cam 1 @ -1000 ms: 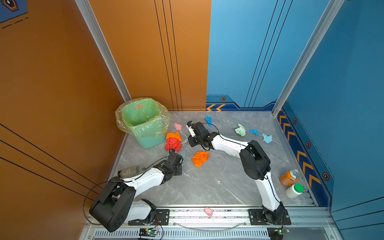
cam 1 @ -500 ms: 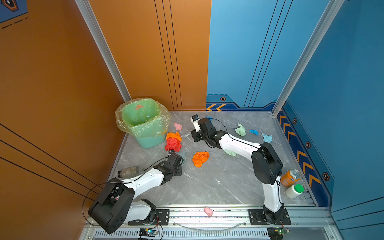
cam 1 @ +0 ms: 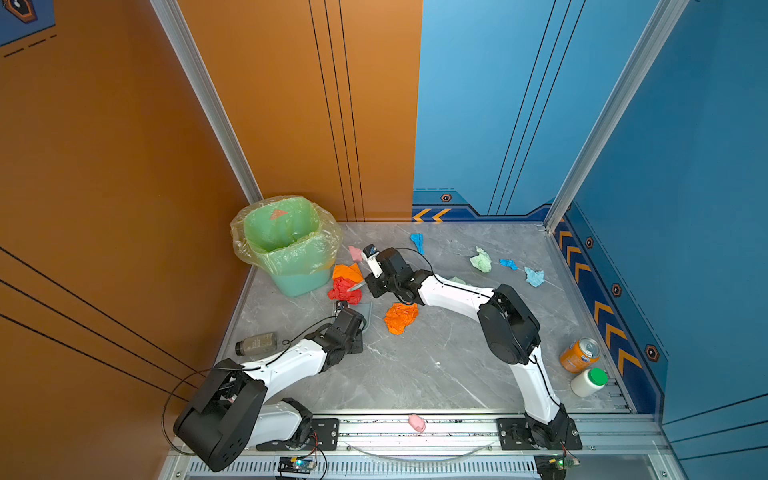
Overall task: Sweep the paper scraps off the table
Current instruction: 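Brush the red scrap into the dustpan with the right gripper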
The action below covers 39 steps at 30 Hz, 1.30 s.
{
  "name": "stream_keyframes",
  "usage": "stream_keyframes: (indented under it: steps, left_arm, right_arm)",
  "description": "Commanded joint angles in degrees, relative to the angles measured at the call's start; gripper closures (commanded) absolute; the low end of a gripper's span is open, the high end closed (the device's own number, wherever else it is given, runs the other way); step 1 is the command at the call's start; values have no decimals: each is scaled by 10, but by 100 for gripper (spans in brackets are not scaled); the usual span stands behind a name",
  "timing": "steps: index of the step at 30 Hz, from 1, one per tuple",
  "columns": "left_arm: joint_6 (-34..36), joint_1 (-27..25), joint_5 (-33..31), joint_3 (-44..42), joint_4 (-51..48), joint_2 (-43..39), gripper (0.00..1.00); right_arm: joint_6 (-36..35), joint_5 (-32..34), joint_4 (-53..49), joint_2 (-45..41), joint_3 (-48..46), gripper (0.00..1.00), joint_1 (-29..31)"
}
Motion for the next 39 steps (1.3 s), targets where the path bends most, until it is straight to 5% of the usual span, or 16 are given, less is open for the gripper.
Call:
stream_keyframes:
  steps: [1,14,39]
  left_arm:
    - [-10,-4,-11,-18,-38,1,100]
    - [-10,-4,-15,-15,-39,4,100]
    - [-8,-15,-32,-20,-32,-10,100]
  right_arm:
    - [-42,12,-31,-25,-31,100,6]
    - [-72,-40,-97,-116,-132,100,31]
    - [-81,-147,-131,-195,-130,100,-14]
